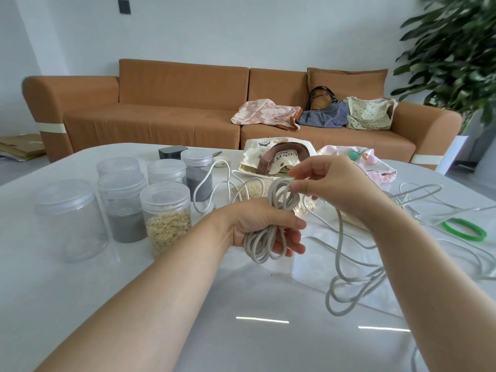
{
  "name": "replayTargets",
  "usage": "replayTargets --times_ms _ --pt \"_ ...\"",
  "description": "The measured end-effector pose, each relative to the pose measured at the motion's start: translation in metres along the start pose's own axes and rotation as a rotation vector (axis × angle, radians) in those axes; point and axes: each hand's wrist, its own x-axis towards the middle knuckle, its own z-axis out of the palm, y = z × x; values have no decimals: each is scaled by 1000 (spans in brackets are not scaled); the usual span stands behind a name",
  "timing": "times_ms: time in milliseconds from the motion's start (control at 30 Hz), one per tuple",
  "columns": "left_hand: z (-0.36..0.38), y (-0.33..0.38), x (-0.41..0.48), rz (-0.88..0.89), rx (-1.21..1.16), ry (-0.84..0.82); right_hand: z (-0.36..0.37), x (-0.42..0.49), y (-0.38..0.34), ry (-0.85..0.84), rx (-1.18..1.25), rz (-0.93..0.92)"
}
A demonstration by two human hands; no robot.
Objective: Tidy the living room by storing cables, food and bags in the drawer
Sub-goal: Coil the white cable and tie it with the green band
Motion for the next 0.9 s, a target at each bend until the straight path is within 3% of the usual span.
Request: replayTargets --times_ms 167,467,700,900 --pt "3 2 -1 -15 76 -20 -4 0 2 -101 40 92" --pt "1 3 -4 -137 343 -102 -15 0 8 -432 475 328" --pt "4 0 -4 -192 519 -146 -18 1 18 -700 433 395" --pt "5 2 -2 -176 603 -116 -14 2 21 -782 536 388"
